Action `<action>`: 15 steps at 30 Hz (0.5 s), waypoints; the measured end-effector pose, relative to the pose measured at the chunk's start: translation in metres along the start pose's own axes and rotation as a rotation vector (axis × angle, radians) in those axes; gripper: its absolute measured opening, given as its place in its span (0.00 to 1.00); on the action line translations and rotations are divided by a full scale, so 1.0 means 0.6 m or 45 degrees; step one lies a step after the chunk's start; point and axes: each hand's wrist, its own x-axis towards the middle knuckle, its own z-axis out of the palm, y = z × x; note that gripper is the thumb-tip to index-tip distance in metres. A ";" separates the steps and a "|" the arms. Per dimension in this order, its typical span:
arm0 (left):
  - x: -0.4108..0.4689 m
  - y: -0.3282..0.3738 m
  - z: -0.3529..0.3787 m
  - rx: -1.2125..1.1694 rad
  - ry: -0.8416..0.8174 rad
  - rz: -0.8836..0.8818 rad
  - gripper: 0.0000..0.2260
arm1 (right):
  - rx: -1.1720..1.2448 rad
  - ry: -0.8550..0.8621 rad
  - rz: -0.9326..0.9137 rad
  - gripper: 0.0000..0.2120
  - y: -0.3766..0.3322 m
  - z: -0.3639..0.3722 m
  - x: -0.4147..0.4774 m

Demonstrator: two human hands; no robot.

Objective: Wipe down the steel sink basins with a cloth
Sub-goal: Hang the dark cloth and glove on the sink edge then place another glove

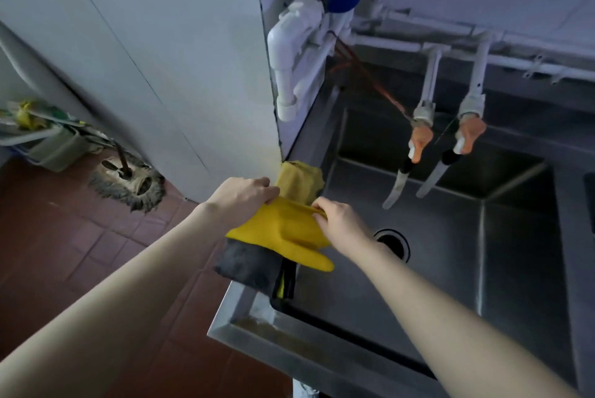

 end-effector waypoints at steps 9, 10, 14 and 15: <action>0.025 -0.029 0.117 -0.378 0.274 -0.159 0.10 | -0.299 0.142 0.004 0.23 0.014 0.083 0.049; 0.014 -0.022 0.124 -0.438 0.306 -0.166 0.11 | -0.330 0.182 -0.057 0.23 0.006 0.090 0.037; -0.033 0.000 0.149 -0.638 0.216 -0.091 0.22 | -0.258 0.025 -0.160 0.21 -0.009 0.113 -0.003; -0.039 0.001 0.155 -0.667 0.163 -0.087 0.24 | -0.265 -0.038 -0.143 0.22 -0.009 0.119 -0.009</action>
